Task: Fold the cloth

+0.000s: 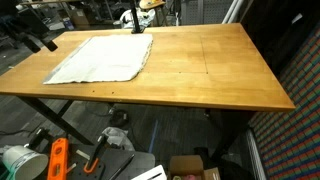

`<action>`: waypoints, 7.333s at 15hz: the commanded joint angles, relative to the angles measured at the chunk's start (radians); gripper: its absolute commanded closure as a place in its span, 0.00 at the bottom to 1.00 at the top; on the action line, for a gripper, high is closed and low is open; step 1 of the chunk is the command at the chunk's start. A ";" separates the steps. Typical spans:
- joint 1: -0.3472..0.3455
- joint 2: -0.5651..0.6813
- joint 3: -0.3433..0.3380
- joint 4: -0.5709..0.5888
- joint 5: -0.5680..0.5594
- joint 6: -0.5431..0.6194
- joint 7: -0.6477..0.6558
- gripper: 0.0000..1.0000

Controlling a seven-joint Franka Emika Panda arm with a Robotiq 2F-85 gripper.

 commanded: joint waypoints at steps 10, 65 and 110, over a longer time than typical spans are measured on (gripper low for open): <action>0.017 -0.001 -0.018 0.006 -0.011 -0.003 0.008 0.00; -0.196 0.828 -0.373 0.507 0.282 0.109 -0.725 0.00; 0.093 0.548 -0.202 0.412 0.174 0.054 -0.298 0.98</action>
